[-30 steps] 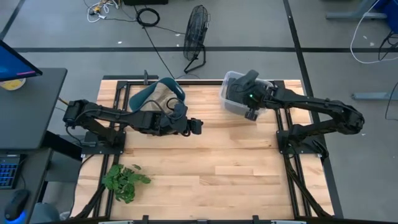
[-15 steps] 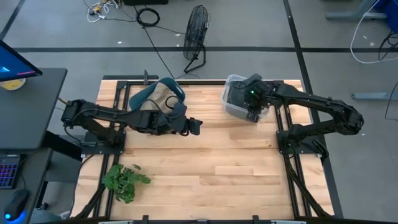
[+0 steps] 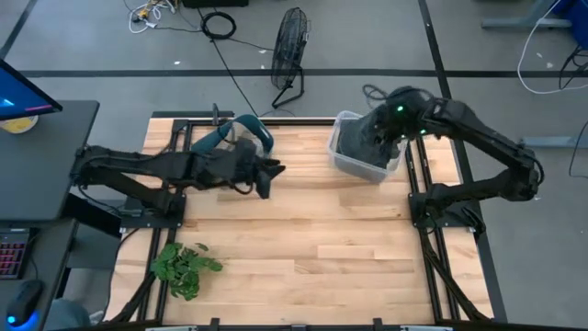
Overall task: Pick & Place hat
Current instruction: Return to Home Position
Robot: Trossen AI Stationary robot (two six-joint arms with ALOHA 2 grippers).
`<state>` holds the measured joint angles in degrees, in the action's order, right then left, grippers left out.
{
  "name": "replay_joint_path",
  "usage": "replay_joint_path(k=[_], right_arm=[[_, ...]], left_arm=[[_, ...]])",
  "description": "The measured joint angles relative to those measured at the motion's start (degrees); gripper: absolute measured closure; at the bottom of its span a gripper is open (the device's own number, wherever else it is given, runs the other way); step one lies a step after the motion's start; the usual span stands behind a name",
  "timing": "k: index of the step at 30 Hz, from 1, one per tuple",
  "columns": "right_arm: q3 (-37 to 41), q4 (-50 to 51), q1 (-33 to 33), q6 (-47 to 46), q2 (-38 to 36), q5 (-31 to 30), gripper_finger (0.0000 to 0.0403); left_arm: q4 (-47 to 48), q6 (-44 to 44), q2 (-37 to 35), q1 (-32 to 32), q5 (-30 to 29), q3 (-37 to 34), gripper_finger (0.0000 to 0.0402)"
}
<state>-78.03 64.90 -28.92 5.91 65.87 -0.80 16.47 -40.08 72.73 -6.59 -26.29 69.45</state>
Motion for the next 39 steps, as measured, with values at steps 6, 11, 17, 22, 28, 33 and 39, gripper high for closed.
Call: replay_joint_path(k=[6,11,17,22,28,33,39], right_arm=[[-6.2,-2.5,2.2,-1.0,-3.2,14.3,0.0193],[-5.5,-3.1,3.3,-3.8,-9.5,14.9,0.0193],[1.0,-7.0,3.3,-5.4,-18.9,14.8,0.0193],[10.7,-17.0,3.3,-8.1,-28.2,14.8,0.0193],[22.4,-28.4,3.3,-12.8,-37.3,16.4,0.0193],[29.5,-32.4,3.3,-13.2,-42.8,17.0,0.0193],[36.3,-37.7,3.3,-13.6,-49.2,16.9,0.0193]], left_arm=[[0.7,10.3,-5.4,-1.1,0.1,0.0,0.0266],[11.3,9.7,-10.1,-1.1,-1.5,0.0,0.0266],[9.7,11.1,-16.5,-2.3,-2.8,-8.6,0.0266],[-0.5,10.9,-24.4,-3.0,-2.8,-20.5,0.0266],[-9.7,14.1,-33.7,-3.0,-2.5,-32.3,0.0266],[-10.8,16.0,-40.5,-3.0,-2.2,-37.3,0.0269],[-12.4,18.2,-49.1,-3.0,-2.2,-43.9,0.0293]])
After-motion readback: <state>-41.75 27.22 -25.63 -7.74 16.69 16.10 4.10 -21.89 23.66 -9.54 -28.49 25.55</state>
